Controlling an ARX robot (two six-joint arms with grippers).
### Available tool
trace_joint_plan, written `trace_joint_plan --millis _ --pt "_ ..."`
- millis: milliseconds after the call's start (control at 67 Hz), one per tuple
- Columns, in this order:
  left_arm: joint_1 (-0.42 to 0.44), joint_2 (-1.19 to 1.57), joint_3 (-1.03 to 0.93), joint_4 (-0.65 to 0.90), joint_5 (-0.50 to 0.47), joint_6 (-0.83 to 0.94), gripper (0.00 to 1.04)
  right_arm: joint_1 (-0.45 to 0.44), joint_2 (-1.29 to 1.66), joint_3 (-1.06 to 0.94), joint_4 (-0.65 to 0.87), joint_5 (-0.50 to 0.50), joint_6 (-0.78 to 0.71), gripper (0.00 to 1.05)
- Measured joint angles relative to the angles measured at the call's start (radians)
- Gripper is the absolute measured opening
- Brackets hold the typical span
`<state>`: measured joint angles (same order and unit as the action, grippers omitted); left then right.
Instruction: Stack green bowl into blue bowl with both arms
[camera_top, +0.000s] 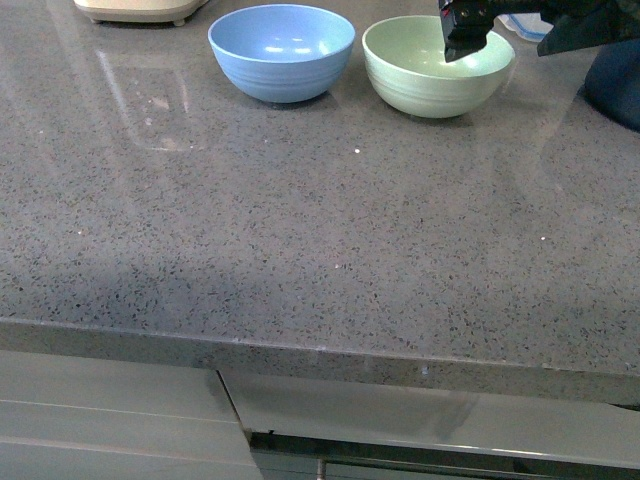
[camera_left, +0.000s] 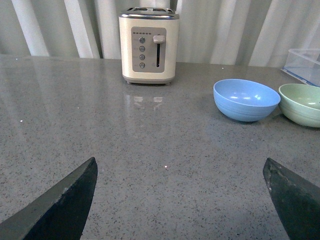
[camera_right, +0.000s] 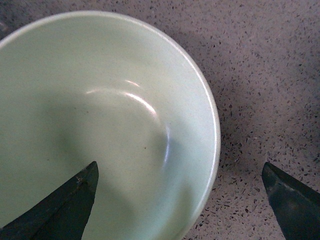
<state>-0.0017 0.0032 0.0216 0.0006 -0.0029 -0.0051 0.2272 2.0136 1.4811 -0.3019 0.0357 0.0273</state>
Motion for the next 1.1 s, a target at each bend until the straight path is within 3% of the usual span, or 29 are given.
trace_joint_plan --millis 388,537,851,970,1104 --pt "0.000 0.000 0.000 0.000 0.000 0.000 0.98 -0.004 0.069 0.026 0.002 -0.006 -0.006 0.94" --pt "0.000 0.000 0.000 0.000 0.000 0.000 0.98 -0.004 0.072 0.027 0.021 -0.033 -0.013 0.64" --pt "0.000 0.000 0.000 0.000 0.000 0.000 0.98 -0.010 0.068 0.027 0.022 -0.049 -0.019 0.13" --pt "0.000 0.000 0.000 0.000 0.000 0.000 0.98 -0.015 0.048 0.027 0.022 -0.067 0.002 0.01" --pt "0.000 0.000 0.000 0.000 0.000 0.000 0.98 -0.018 0.039 0.027 0.016 -0.058 0.002 0.01"
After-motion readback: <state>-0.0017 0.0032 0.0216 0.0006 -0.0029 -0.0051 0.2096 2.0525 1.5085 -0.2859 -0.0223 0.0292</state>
